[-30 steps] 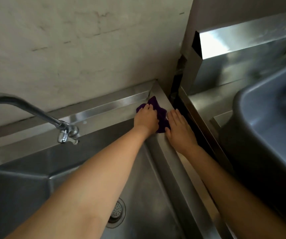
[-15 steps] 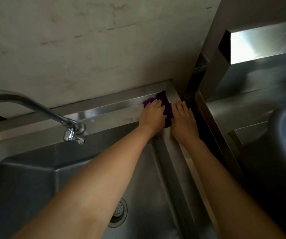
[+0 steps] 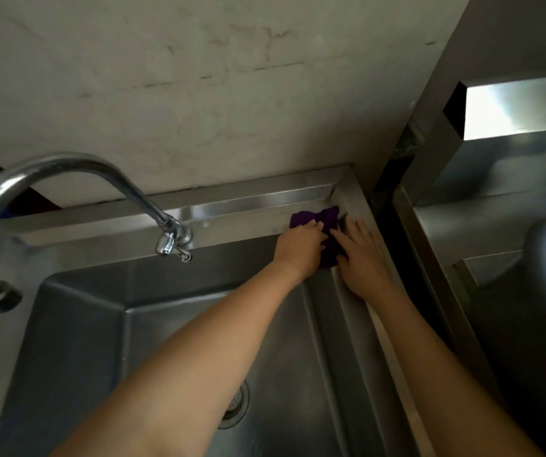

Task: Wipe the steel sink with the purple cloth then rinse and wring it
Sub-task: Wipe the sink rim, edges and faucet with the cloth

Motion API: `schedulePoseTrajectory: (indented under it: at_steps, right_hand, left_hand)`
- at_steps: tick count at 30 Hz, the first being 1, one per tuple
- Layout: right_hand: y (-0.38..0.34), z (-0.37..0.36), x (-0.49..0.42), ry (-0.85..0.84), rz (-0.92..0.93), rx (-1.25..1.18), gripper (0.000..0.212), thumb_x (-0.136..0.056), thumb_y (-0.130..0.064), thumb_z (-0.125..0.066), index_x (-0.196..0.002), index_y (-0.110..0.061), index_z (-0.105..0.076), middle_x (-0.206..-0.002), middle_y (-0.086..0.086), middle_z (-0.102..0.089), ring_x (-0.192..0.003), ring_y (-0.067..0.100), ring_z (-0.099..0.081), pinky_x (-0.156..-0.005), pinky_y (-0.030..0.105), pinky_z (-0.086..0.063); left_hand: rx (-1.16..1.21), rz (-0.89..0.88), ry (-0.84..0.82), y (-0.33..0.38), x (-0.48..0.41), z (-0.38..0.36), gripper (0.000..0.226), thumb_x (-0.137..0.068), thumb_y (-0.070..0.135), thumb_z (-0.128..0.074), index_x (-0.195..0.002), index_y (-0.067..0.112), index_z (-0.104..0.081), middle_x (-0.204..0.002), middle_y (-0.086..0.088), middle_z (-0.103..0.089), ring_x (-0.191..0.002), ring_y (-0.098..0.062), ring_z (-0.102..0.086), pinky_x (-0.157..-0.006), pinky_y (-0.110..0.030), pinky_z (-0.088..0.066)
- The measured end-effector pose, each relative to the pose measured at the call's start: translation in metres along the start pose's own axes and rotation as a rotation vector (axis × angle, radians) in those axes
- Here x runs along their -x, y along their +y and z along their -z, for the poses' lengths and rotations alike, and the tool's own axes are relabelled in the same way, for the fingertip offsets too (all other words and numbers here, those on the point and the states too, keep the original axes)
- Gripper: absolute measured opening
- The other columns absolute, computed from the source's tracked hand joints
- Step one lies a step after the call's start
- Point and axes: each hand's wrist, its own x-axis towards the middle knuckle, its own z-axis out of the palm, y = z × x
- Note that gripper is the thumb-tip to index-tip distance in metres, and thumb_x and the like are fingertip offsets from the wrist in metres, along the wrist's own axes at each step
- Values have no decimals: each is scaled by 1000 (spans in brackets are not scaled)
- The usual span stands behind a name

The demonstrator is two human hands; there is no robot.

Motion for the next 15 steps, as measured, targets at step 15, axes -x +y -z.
schedulePoseTrajectory:
  at_steps: [15]
  right_hand:
    - [-35,27,0,-163,-101,-1326,20,-86,-20,-60,-103,-31,-58,-101,-10,-68,-93,5,-66,-75,20,-53]
  left_hand:
    - [1445,340,354,-20,30,55,15,-96,13,-48,-93,18,-62,-94,-5,-66,-91,-21,-62,-77,-37,-52]
